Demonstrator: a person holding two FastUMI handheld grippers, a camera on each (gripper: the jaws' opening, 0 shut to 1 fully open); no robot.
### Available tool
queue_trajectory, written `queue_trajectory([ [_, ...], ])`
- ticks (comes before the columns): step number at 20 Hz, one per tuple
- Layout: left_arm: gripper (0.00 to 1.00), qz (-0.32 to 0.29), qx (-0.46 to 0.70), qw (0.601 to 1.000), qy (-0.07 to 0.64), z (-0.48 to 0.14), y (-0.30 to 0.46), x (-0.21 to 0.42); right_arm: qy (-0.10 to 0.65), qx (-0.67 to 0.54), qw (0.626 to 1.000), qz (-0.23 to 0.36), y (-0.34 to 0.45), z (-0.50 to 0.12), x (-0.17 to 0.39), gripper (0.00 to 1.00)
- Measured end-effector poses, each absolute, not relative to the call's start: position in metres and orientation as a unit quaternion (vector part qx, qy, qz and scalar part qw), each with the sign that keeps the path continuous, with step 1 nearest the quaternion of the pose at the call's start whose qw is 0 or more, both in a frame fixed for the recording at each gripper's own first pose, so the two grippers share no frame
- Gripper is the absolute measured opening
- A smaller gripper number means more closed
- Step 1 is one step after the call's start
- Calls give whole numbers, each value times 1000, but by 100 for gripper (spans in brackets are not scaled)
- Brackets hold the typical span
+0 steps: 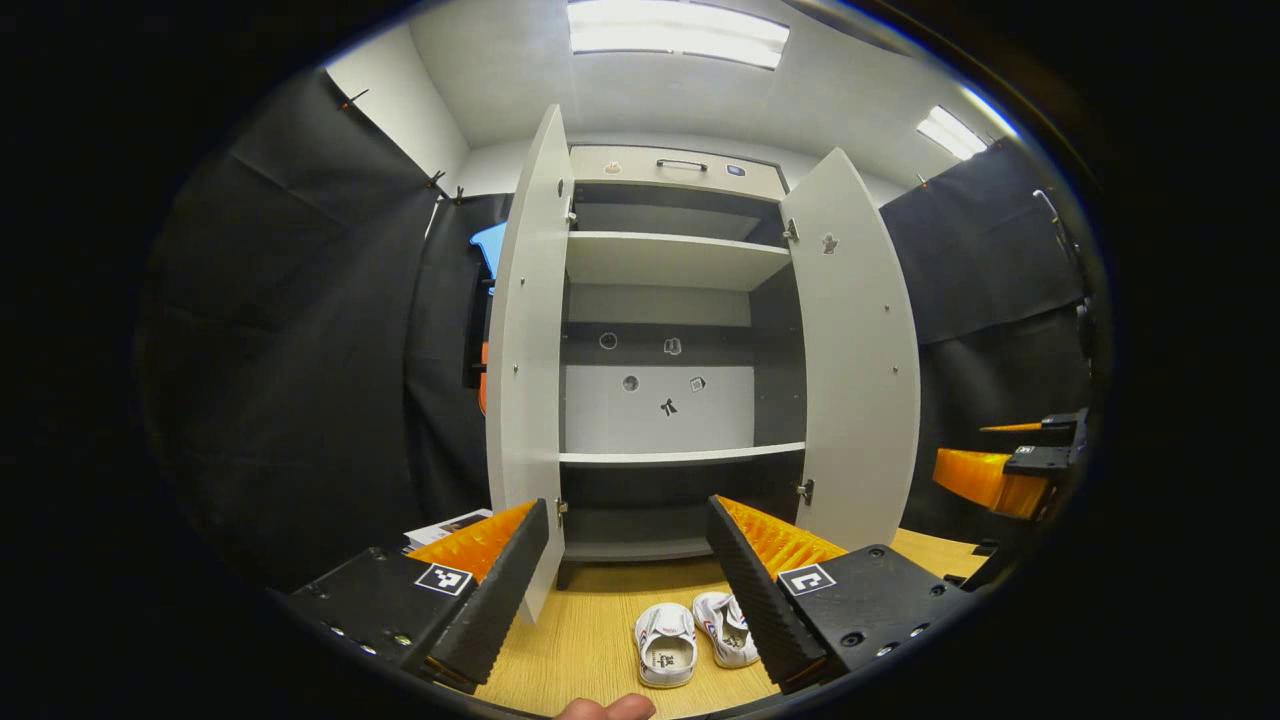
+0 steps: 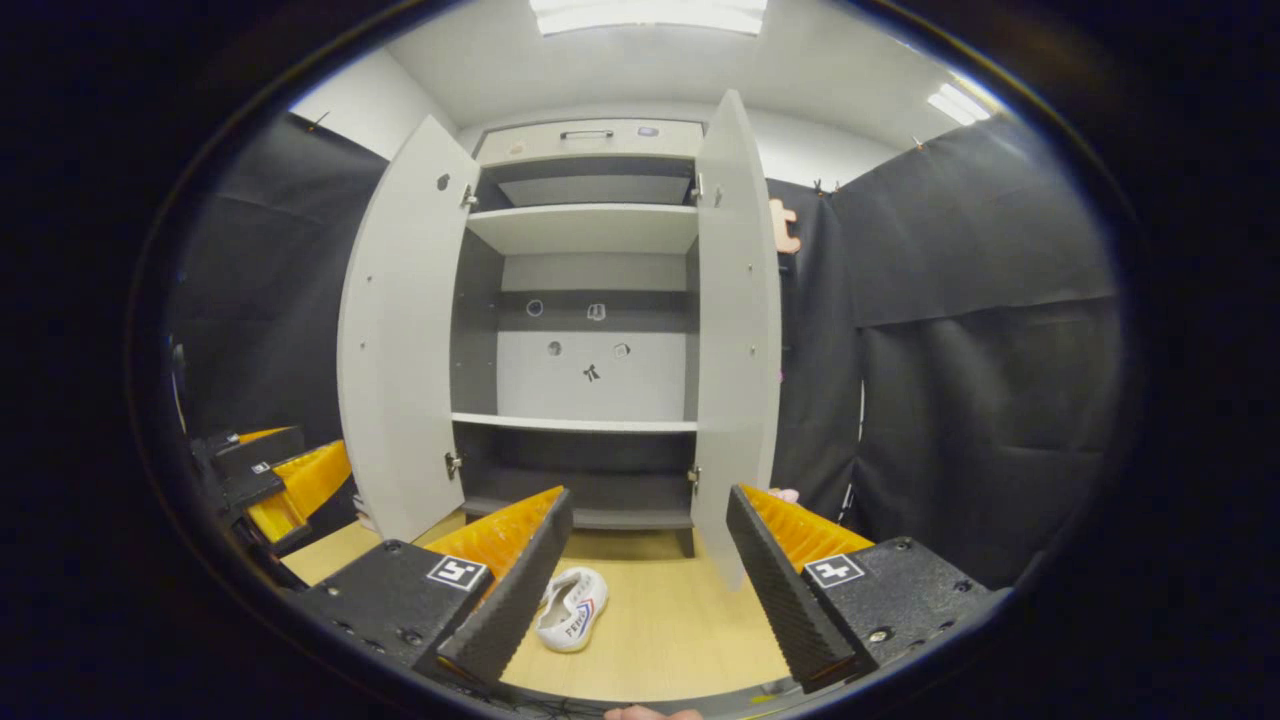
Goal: Grab one shoe with the right hand and put it into the shoe cabinet, grab the other shoe with the left hand and put it into the shoe cabinet; then close the right door with the right hand and the left door with the left hand.
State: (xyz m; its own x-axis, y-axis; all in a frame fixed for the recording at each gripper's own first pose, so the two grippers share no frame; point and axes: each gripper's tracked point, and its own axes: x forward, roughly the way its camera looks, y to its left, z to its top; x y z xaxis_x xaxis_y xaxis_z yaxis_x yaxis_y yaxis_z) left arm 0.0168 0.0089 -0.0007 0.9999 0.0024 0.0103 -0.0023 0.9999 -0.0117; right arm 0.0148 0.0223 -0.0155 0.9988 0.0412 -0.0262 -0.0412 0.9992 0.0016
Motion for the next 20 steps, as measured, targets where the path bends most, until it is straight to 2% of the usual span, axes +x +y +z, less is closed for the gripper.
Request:
queue_trajectory([
  [4, 95, 8, -5, 1000, -2, -2, 13, 17, 52, 6, 997, 51, 43, -49, 22, 100],
  [5, 95, 11, -6, 1000, -2, -2, 15, 16, 64, 9, 996, 64, 52, -59, 25, 97],
  [7, 95, 14, -6, 1000, -1, -3, 18, 16, 91, 10, 992, 88, 69, -82, 34, 100],
  [8, 95, 17, -4, 1000, 0, -4, 21, 15, 103, 7, 990, 98, 77, -95, 39, 96],
  [13, 95, 33, 1, 999, 11, -11, 37, 10, 175, -5, 975, 134, 110, -165, 65, 100],
  [14, 95, 38, 0, 999, 15, -15, 42, 9, 190, -4, 971, 142, 116, -178, 70, 98],
  [15, 95, 42, 0, 999, 18, -17, 46, 8, 205, -2, 967, 151, 124, -191, 74, 91],
  [17, 95, 49, 2, 998, 25, -20, 56, 6, 231, -8, 959, 161, 135, -216, 86, 86],
  [18, 95, 54, 6, 998, 27, -22, 62, 5, 243, -15, 957, 161, 136, -228, 92, 73],
  [19, 95, 61, 10, 998, 29, -23, 69, 3, 256, -20, 953, 161, 140, -241, 100, 77],
  [20, 95, 68, 13, 997, 30, -26, 73, 3, 271, -22, 949, 161, 142, -253, 106, 70],
])
